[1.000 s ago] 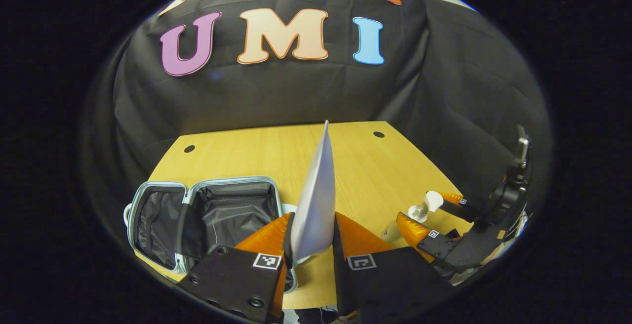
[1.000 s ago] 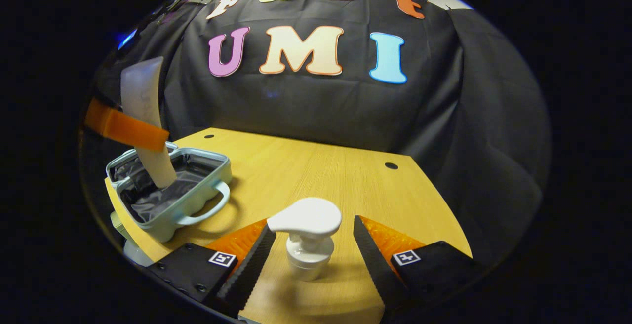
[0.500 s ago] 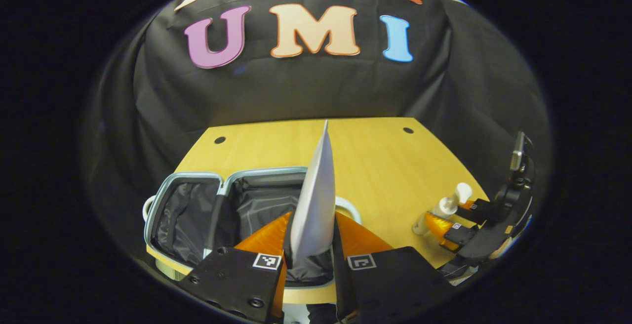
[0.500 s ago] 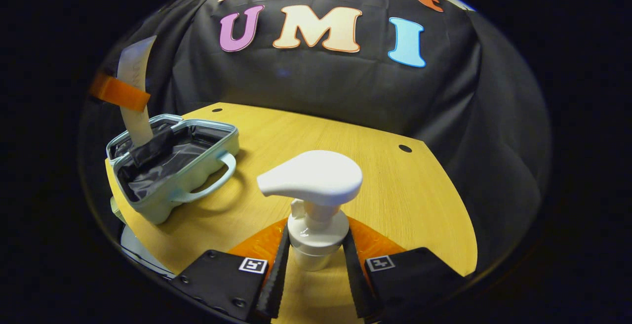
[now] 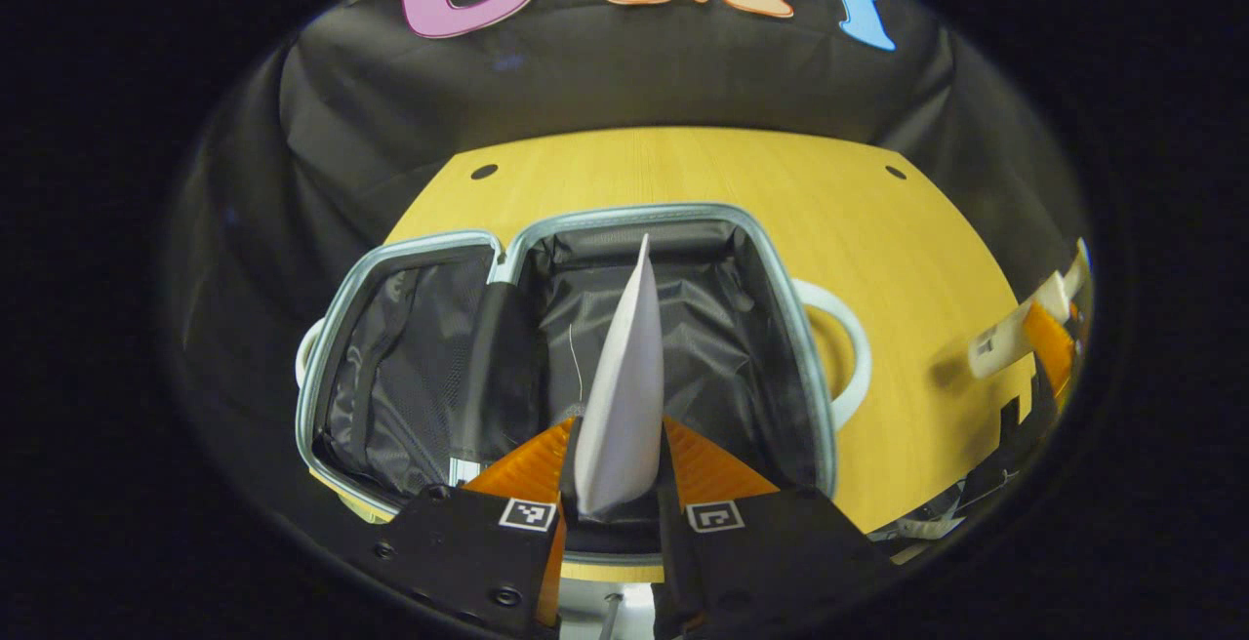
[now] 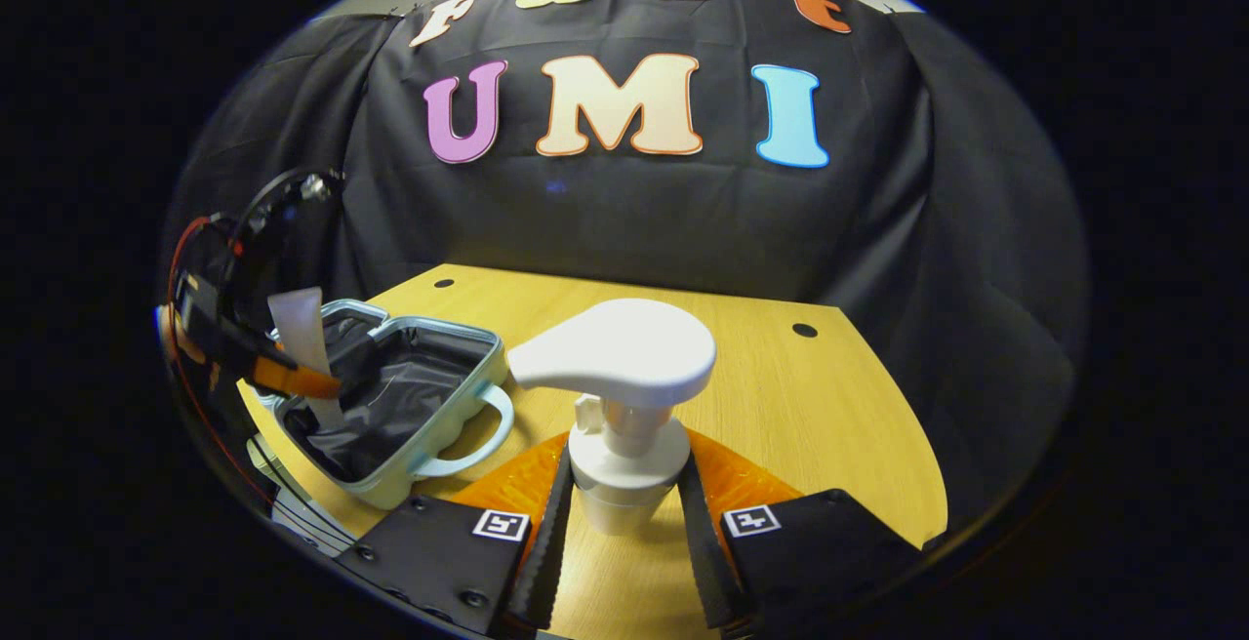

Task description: First open the suitcase, pack the skin care products into it, and then close the suitcase.

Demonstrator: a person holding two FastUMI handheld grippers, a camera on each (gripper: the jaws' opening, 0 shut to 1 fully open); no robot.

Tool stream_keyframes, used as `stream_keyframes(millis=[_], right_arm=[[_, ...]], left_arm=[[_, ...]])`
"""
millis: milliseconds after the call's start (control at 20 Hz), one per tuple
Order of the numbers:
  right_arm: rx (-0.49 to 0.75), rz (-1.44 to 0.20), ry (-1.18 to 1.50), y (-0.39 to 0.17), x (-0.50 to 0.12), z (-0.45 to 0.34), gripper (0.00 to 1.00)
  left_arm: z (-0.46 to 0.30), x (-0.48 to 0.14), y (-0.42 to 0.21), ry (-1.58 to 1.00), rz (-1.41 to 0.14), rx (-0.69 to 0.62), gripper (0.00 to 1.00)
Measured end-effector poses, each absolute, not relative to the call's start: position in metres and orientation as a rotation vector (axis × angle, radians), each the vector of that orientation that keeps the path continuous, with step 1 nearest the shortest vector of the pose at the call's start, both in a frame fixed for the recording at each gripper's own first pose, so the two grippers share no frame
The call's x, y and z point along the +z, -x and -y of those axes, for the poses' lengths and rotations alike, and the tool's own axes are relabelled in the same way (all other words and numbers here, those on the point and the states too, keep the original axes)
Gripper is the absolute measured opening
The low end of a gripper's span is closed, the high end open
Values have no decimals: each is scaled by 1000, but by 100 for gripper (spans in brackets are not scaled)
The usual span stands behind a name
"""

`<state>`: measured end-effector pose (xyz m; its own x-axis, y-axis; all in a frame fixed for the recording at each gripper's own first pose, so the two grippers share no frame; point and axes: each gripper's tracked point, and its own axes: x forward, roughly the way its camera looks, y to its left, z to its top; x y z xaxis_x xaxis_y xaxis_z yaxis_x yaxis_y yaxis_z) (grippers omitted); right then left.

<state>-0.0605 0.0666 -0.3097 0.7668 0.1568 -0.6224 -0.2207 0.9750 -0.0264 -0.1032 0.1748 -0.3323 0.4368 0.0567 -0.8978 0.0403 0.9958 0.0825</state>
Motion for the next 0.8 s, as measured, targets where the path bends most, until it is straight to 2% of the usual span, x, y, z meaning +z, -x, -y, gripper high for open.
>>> stream_keyframes(millis=[50, 100, 250, 500, 600, 700, 800], right_arm=[[199, -661, 101, 61, -305, -67, 58], [194, -660, 99, 62, -302, -68, 58], [177, -654, 99, 65, -292, -71, 58], [183, -638, 91, 63, -275, -93, 58], [197, -626, 77, 60, -267, -110, 57], [225, -624, 52, 58, -262, -132, 56], [261, -632, 17, 56, -260, -159, 58]], left_arm=[[-177, -340, 105, -97, -1141, 8, 31], [-178, -347, 105, -91, -1153, 3, 34], [-182, -362, 106, -59, -1197, 0, 34], [-188, -369, 86, -76, -1147, -26, 39], [-187, -369, 83, -80, -1118, -49, 51], [-187, -361, 78, -86, -1076, -74, 76], [-192, -346, 71, -86, -1017, -71, 74]])
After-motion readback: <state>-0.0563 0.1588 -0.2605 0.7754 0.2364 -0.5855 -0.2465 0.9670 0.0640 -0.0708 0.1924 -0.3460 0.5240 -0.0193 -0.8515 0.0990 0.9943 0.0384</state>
